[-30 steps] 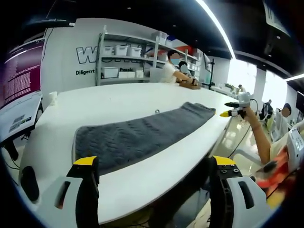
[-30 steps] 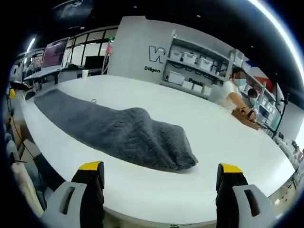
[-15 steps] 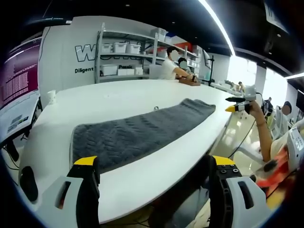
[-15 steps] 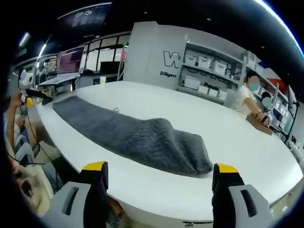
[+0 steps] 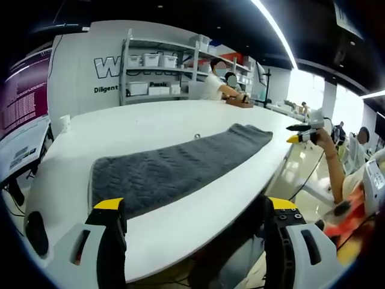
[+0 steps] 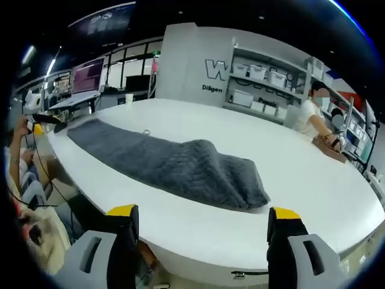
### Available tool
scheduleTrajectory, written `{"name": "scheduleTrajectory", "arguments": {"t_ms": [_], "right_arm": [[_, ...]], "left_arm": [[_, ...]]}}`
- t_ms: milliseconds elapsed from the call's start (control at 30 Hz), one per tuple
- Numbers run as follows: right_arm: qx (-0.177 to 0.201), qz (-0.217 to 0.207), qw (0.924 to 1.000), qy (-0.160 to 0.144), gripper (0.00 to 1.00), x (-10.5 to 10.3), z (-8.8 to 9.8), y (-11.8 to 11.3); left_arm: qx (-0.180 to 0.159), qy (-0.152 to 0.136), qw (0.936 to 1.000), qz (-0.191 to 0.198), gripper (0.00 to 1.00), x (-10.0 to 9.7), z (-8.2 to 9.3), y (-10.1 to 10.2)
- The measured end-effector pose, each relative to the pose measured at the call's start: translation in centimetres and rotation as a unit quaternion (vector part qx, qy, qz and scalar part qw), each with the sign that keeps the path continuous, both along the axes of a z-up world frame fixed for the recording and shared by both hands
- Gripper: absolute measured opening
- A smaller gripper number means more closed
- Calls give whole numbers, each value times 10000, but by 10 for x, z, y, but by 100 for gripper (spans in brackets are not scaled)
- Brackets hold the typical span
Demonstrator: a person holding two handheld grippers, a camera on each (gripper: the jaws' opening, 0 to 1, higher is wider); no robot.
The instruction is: Open the folded towel by lifting each exposed corner and separating the folded layers until the towel lies flat within the target outline without major curled edges
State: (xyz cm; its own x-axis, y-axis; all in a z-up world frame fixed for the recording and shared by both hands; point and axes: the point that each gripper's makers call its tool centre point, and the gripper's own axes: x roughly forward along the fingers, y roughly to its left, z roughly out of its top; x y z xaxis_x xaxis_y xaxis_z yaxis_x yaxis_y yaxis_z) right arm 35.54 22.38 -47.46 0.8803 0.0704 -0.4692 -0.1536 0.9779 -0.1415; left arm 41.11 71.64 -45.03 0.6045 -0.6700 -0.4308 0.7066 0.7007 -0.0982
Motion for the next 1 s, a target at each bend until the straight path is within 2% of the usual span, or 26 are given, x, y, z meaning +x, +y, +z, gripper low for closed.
{"name": "scheduleTrajectory", "arguments": {"t_ms": [367, 600, 1000], "right_arm": [[24, 67, 10000, 40, 87, 0, -2, 1], [7, 56, 10000, 70, 87, -1, -3, 0], [-37, 174, 9997, 163, 86, -1, -7, 5]], "left_arm": [[-38, -20, 10000, 28, 93, -3, 2, 2], [82, -21, 9999, 83, 93, -1, 0, 5], [-31, 67, 10000, -13, 93, 1, -3, 2]]}}
